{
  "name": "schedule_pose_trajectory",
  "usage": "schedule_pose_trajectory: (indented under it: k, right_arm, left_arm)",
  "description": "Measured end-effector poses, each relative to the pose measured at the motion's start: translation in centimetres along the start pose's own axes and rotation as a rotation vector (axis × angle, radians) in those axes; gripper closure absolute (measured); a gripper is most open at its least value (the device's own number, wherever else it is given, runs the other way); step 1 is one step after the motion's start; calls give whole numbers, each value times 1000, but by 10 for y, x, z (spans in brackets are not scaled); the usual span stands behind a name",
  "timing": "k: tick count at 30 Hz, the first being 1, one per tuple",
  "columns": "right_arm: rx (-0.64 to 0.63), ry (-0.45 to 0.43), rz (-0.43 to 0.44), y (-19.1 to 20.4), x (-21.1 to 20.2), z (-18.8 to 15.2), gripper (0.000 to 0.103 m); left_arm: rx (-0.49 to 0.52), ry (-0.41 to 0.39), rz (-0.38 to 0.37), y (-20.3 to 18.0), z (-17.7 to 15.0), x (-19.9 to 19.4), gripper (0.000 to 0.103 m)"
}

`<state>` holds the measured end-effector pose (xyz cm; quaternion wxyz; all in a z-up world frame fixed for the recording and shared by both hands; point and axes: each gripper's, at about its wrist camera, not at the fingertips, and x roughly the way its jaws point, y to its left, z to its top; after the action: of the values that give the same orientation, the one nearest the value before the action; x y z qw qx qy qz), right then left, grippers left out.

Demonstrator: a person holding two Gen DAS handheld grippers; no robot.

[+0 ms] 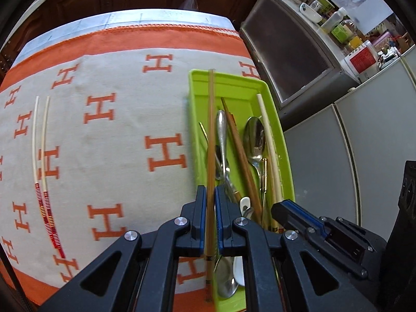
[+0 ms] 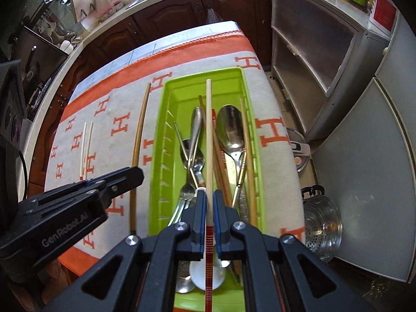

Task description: Organize utensils

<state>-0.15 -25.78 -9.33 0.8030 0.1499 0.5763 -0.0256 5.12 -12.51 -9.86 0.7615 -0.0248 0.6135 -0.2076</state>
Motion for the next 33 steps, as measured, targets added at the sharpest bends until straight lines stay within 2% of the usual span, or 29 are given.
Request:
schedule_pose_trajectory:
  k: [4, 6, 7, 9, 10, 11, 18, 24, 33]
  right_arm:
    - [-9, 22, -11, -6, 5, 5, 97]
    - [-7, 19, -5, -8, 5, 5, 96]
    - [-7, 16, -5, -9, 4, 4, 96]
    - [-8, 11, 10, -9, 3, 3, 96]
    - [-10, 9, 16, -8, 2, 2, 96]
    - [-13, 7, 20, -7, 2, 1, 96]
    - [-27, -2, 30, 2, 0, 0, 96]
    - [-41, -10, 37, 12, 0, -2, 97]
    - [-67, 8, 42, 29, 5, -7, 97]
  left_arm:
    - [26, 8, 26, -11, 2, 15, 88]
    - [26, 0, 32, -13, 1, 14, 86]
    - [31, -7, 36, -14, 0, 11, 82]
    - [39, -29, 54, -15, 0, 4, 63]
    - [42, -46, 64, -14, -1, 0, 49]
    - [44, -65, 74, -13, -2, -6, 47]
    - [38, -114, 121, 9, -11, -36, 47]
    - [4, -129, 156, 32, -20, -44, 47]
    - [-64, -98, 202, 73, -40, -45, 47]
